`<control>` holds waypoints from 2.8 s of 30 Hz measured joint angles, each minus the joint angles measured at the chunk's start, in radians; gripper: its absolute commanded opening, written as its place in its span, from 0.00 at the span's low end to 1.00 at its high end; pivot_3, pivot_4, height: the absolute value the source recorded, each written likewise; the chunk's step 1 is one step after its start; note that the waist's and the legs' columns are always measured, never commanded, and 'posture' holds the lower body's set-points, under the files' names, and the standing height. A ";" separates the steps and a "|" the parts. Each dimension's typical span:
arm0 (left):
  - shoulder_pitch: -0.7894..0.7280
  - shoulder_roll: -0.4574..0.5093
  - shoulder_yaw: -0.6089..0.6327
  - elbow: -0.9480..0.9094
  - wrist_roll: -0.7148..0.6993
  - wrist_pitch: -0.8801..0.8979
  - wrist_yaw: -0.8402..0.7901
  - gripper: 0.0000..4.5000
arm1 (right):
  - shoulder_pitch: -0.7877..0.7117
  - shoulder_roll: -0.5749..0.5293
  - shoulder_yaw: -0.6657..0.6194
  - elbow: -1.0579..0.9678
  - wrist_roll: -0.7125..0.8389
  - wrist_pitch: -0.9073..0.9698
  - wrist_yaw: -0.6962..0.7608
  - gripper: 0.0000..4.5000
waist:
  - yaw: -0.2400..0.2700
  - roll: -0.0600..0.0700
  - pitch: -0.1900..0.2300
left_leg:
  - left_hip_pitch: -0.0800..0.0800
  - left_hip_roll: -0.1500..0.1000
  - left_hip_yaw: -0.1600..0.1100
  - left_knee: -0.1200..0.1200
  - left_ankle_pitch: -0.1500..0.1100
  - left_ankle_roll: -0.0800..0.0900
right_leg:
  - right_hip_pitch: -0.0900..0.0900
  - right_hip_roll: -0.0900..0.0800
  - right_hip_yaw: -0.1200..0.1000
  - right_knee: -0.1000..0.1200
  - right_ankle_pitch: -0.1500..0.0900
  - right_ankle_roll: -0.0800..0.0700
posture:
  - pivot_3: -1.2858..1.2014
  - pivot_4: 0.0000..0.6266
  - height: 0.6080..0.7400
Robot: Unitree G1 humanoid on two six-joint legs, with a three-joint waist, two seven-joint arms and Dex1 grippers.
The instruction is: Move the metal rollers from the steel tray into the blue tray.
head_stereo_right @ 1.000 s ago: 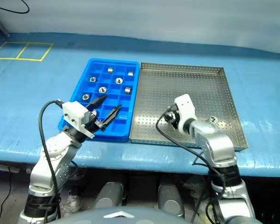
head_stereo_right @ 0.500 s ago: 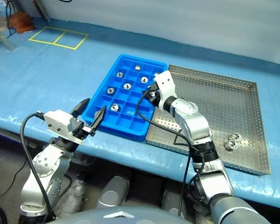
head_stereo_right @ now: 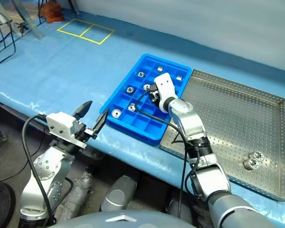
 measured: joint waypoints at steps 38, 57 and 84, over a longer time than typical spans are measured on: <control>-0.402 -0.033 -0.227 0.391 0.012 -0.051 -0.240 0.68 | 0.431 -0.183 -0.311 -0.535 -0.033 0.346 -0.136 0.88 | -0.435 0.001 -0.001 | 0.009 0.002 0.001 -0.005 0.002 0.001 | 0.007 0.000 0.002 0.003 0.003 -0.001 | 0.52 0.24 1.00; -0.333 -0.036 -0.224 0.390 0.043 -0.060 -0.209 0.68 | 0.378 -0.194 -0.410 -0.538 0.041 0.704 -0.173 0.88 | -0.420 0.001 -0.001 | 0.017 0.001 0.001 0.000 0.002 0.002 | 0.018 0.000 0.003 0.004 -0.001 -0.001 | 0.54 0.24 1.00; -0.341 -0.050 -0.224 0.390 0.049 -0.072 -0.203 0.68 | 0.418 -0.186 -0.362 -0.614 0.139 0.476 -0.030 0.19 | -0.421 0.000 -0.001 | 0.013 0.001 0.001 0.001 0.002 0.002 | 0.015 0.000 0.003 0.002 0.000 0.000 | 0.54 0.24 1.00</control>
